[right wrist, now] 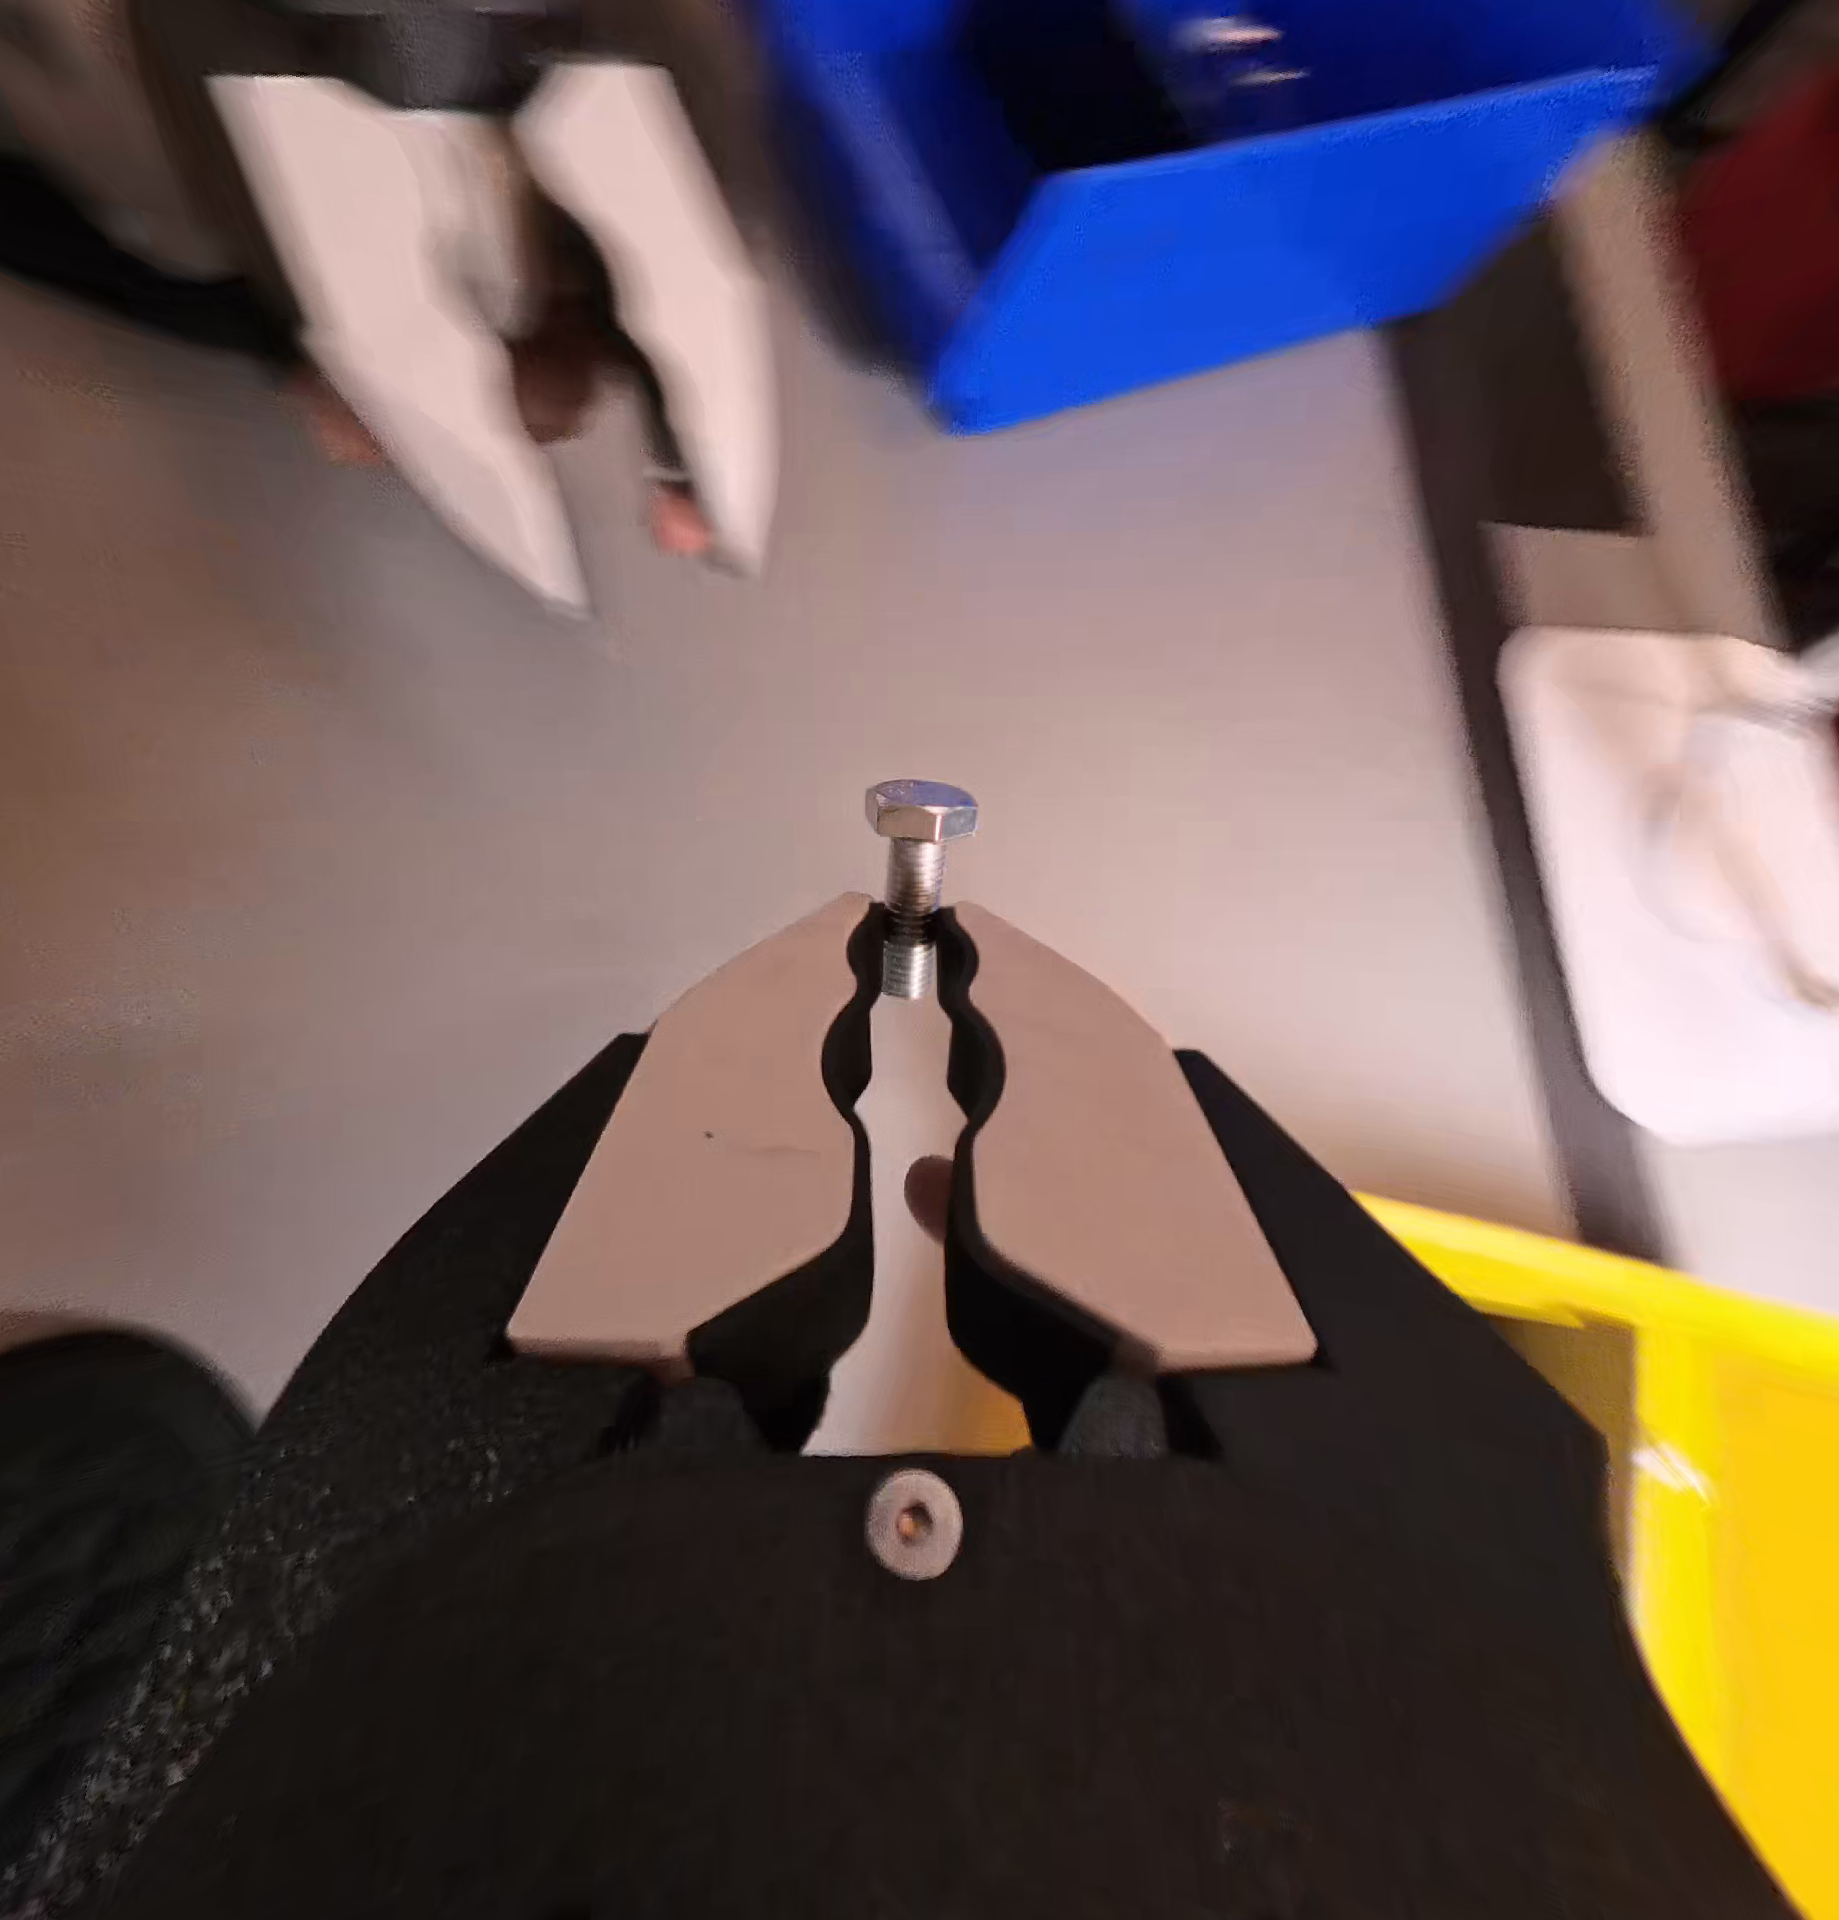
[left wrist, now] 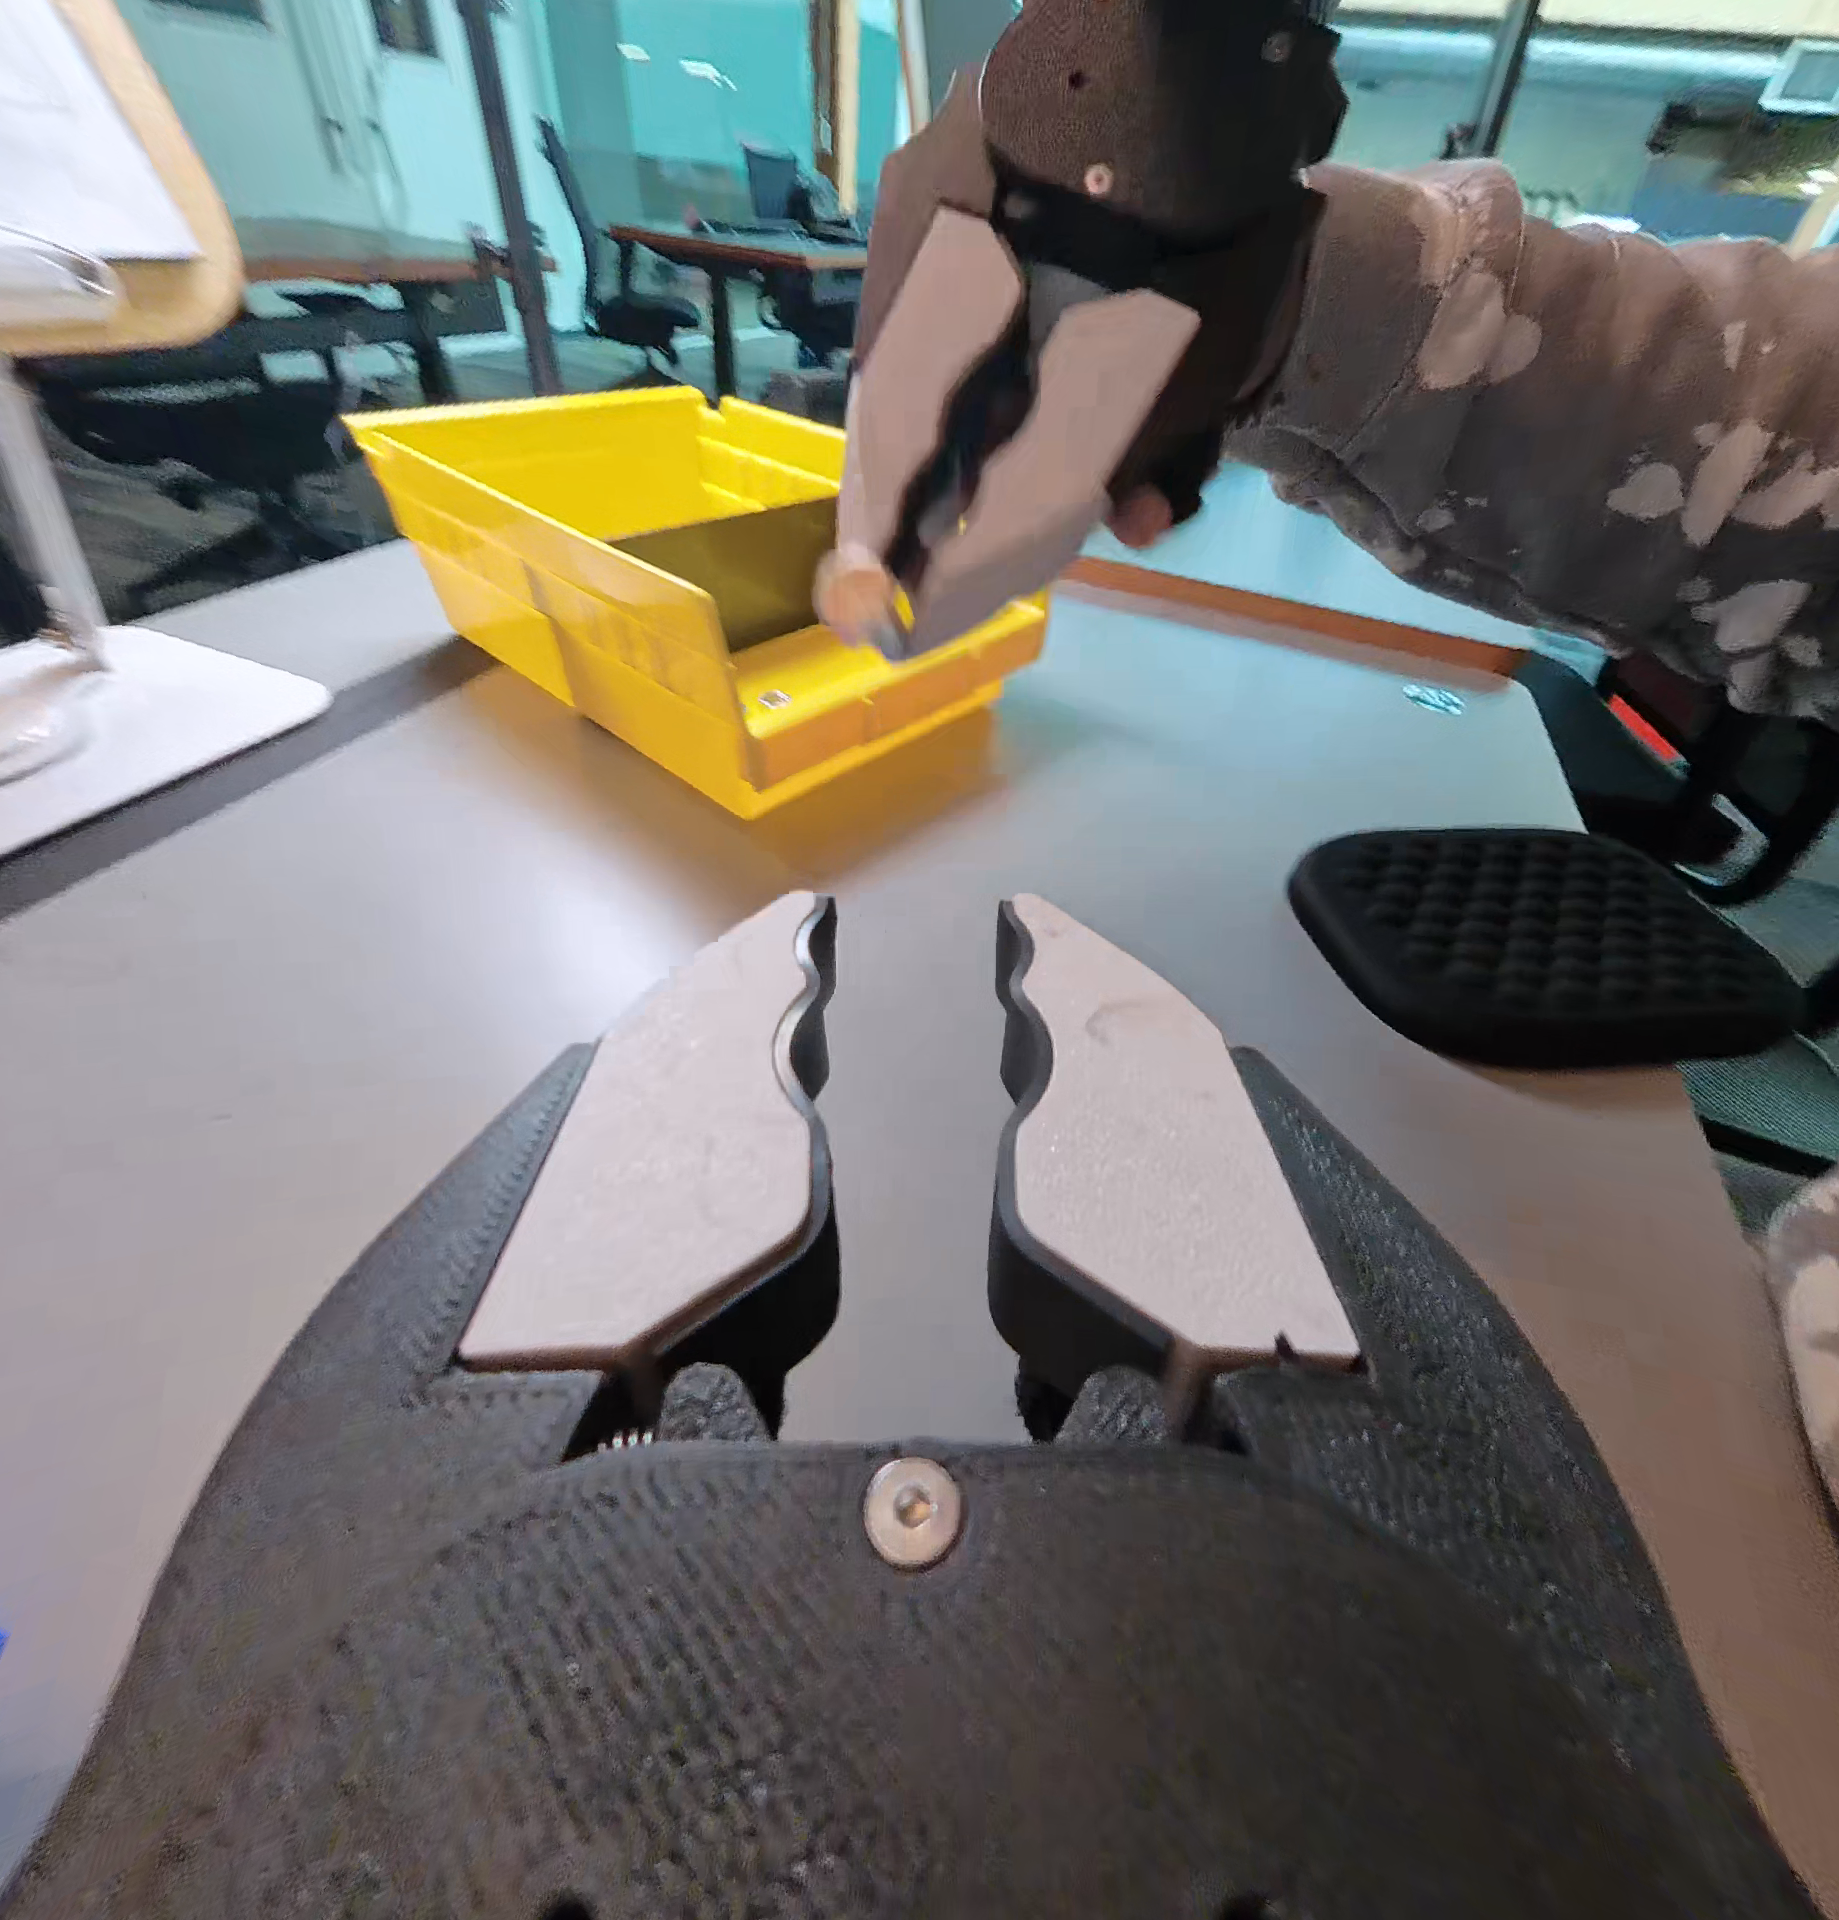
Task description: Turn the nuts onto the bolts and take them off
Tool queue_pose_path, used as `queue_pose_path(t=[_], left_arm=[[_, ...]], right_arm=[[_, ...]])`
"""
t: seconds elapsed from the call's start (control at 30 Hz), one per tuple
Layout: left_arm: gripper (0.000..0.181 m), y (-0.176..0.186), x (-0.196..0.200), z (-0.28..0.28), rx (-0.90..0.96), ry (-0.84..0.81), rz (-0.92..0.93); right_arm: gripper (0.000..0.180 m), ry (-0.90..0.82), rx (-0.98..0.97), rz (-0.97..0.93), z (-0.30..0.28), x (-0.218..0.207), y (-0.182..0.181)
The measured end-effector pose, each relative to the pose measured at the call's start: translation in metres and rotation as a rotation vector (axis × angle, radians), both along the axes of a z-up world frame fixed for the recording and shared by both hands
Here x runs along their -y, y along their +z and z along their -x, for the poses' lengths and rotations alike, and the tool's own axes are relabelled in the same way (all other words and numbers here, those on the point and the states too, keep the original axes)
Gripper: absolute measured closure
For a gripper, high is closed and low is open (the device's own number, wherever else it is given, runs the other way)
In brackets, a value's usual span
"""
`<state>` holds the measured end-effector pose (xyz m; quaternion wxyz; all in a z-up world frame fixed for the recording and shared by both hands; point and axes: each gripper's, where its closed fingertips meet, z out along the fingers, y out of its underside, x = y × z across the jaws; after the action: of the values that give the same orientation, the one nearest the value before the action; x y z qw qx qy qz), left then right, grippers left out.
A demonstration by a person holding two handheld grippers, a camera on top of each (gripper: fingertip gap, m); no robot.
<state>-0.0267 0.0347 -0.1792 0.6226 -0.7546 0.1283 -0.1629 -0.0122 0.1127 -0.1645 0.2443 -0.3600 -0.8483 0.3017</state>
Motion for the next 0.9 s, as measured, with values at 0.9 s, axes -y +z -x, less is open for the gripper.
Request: queue_pose_path(t=[0.9], left_arm=[[0.151,-0.010,-0.010,0.067,0.003,0.241,-0.046]], right_arm=[[0.164,-1.067,0.474,0.018,0.042,-0.357,-0.119]])
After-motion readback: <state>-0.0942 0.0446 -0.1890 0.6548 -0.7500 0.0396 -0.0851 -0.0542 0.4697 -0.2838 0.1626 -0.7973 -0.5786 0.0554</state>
